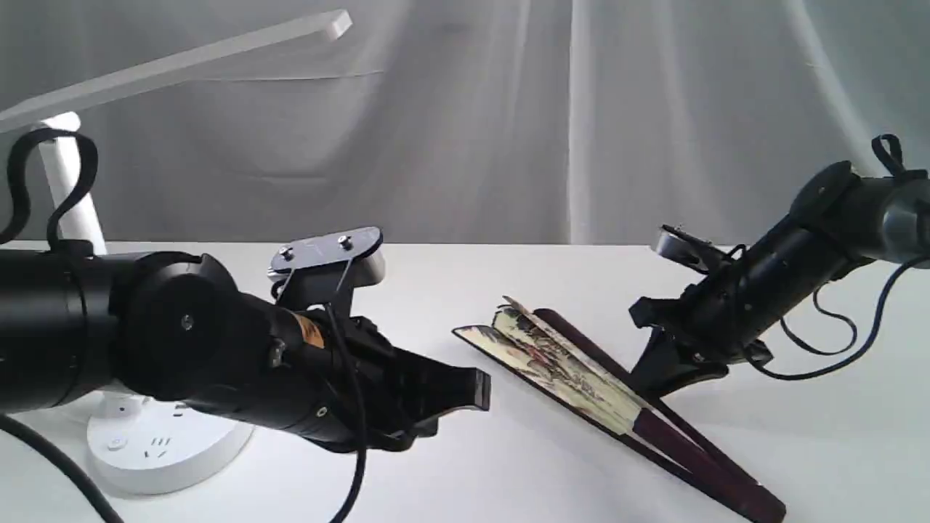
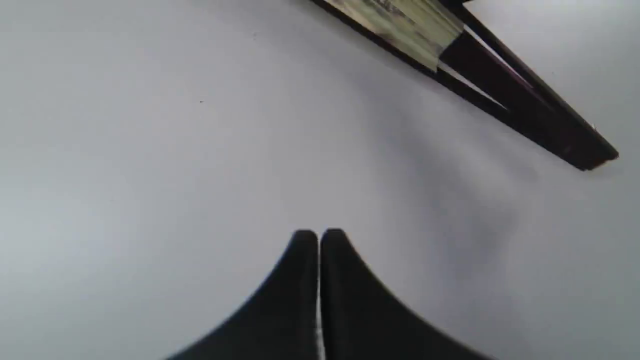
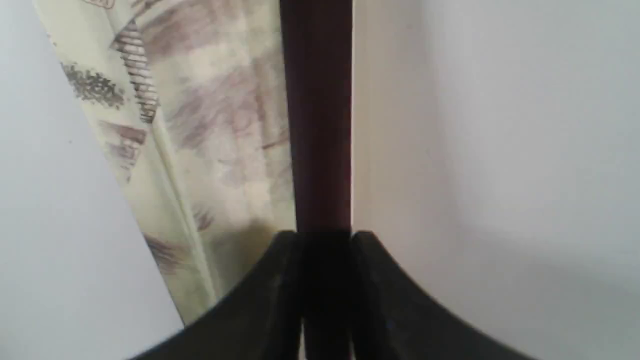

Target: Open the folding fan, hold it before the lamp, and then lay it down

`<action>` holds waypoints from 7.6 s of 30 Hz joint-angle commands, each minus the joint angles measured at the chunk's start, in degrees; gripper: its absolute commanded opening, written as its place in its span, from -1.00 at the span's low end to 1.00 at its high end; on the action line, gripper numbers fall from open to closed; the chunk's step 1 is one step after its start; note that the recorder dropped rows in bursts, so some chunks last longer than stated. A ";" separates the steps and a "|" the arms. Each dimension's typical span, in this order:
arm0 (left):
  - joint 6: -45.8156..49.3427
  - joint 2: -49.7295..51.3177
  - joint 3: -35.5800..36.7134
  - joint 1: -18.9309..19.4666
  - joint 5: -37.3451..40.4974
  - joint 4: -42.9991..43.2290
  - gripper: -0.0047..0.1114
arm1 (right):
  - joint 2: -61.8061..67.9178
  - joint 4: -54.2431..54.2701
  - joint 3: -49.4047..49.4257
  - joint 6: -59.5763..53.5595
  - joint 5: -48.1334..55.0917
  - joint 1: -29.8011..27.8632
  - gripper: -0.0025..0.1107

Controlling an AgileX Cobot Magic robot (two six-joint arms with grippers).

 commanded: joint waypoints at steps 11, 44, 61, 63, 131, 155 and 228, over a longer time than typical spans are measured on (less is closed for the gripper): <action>-6.89 0.22 -0.37 -0.29 -0.22 -2.70 -0.88 | -0.43 0.67 0.11 1.56 1.67 3.96 -0.43; -6.96 2.11 -0.37 -0.29 0.09 -6.34 -0.88 | -0.43 8.79 7.47 -7.40 1.67 -1.51 -0.39; -6.96 2.11 -0.37 -0.29 -0.46 -6.34 -0.88 | -0.32 8.32 7.47 -11.01 1.67 0.32 -0.39; -6.96 2.11 -0.37 -0.29 -0.46 -6.34 -0.88 | -0.19 7.86 7.47 -11.01 1.67 0.63 -0.39; -6.53 -0.04 -0.37 1.88 1.54 -12.50 -0.42 | -11.44 12.70 11.61 -8.68 1.67 -1.76 -0.96; -0.53 -7.25 6.79 4.41 -5.69 -28.67 -0.12 | -14.52 42.94 26.60 -17.41 1.67 -3.90 -0.96; 33.79 16.35 -8.09 8.22 2.98 -79.38 -0.22 | -18.91 55.11 34.87 -19.93 1.67 4.25 -0.96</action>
